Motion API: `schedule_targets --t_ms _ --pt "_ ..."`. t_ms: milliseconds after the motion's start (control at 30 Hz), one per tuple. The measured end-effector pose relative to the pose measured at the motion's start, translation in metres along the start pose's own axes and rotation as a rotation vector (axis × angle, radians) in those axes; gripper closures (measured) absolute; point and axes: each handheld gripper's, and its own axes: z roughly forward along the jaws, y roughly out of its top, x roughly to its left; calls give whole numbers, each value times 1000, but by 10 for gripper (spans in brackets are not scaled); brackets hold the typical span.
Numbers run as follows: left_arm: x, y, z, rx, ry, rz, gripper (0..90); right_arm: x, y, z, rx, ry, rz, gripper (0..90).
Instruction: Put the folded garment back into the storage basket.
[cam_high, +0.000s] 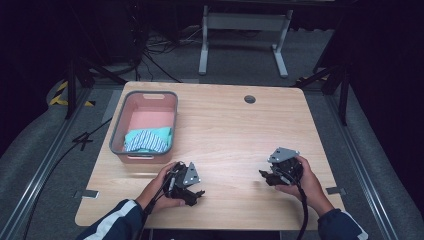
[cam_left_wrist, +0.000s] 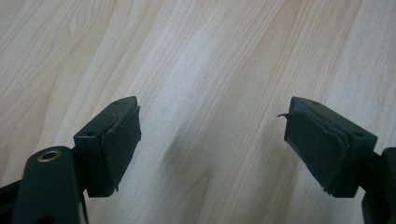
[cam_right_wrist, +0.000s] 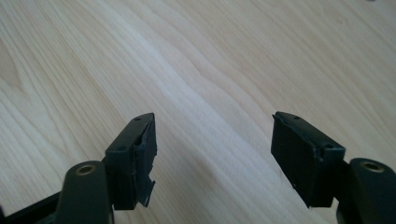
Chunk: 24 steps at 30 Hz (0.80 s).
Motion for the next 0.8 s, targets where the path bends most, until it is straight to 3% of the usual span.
schedule_targets --t_ms 400,567,667,800 --pt "0 -8 5 -23 -43 -28 179 -6 -51 -5 -27 47 109 308" --pt "2 -14 7 -53 -74 -77 175 -10 -71 -10 -59 71 175 289" --pt "4 -19 9 -74 -96 -139 162 -13 -81 -12 -86 102 209 255" --pt "5 -21 9 -87 -99 -130 158 -14 -93 -13 -135 98 254 211"
